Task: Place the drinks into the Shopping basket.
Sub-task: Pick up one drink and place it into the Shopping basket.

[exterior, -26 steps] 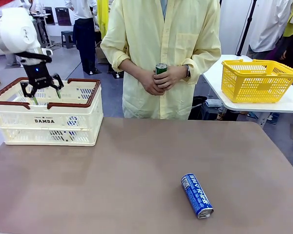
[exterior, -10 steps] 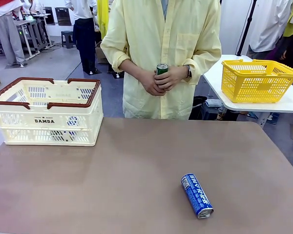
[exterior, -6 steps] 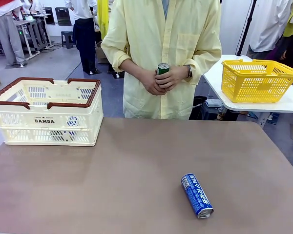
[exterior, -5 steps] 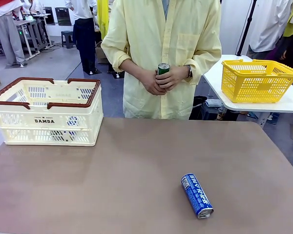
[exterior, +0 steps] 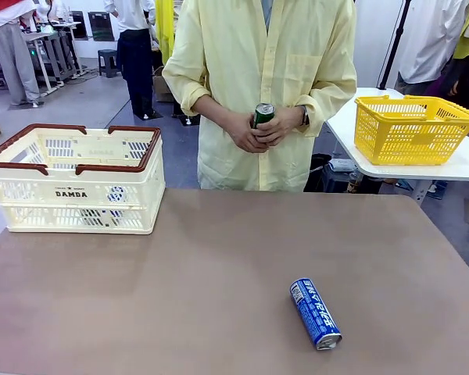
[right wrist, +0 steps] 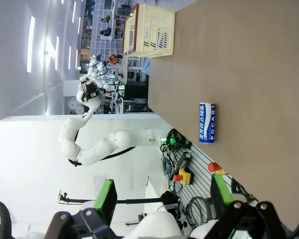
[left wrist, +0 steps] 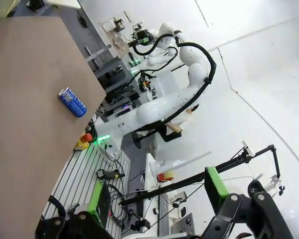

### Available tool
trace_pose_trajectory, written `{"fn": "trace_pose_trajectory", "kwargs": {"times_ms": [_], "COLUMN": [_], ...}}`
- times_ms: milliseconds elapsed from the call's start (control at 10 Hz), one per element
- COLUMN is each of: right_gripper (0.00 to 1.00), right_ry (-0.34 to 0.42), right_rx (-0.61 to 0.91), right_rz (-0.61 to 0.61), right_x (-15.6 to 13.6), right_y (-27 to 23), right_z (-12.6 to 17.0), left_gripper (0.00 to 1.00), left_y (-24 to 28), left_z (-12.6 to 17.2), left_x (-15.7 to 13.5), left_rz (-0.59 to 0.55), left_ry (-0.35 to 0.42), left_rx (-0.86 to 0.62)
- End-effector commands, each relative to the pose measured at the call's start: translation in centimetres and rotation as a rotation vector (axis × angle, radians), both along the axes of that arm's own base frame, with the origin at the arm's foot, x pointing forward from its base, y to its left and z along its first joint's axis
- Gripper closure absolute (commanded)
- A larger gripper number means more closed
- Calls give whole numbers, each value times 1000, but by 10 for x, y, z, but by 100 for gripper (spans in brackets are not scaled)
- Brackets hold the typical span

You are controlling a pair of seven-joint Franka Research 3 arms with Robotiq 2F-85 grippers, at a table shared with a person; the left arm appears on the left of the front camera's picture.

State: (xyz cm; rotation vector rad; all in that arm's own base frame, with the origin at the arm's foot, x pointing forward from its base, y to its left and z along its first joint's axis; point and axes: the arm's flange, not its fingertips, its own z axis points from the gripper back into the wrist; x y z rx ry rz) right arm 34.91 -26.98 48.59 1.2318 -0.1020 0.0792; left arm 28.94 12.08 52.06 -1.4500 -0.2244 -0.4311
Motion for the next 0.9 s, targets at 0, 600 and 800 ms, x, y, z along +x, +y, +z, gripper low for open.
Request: {"fn": "trace_pose_trajectory", "kwargs": {"times_ms": [0,600,800], "right_gripper": [0,0,0], "right_ry": [14,14,14], "right_rx": [-14,-14,-14], "right_rz": [8,8,8], "right_x": [-3,-3,-3], "right_y": [1,1,1], "right_z": [2,2,2], "left_gripper": [0,0,0], "left_y": [1,-102,-242], "left_z": [1,65,98], "left_x": [-1,14,27], "left_rz": [-7,6,2], "left_ry": [-7,148,97], "left_rx": [-7,250,556]}}
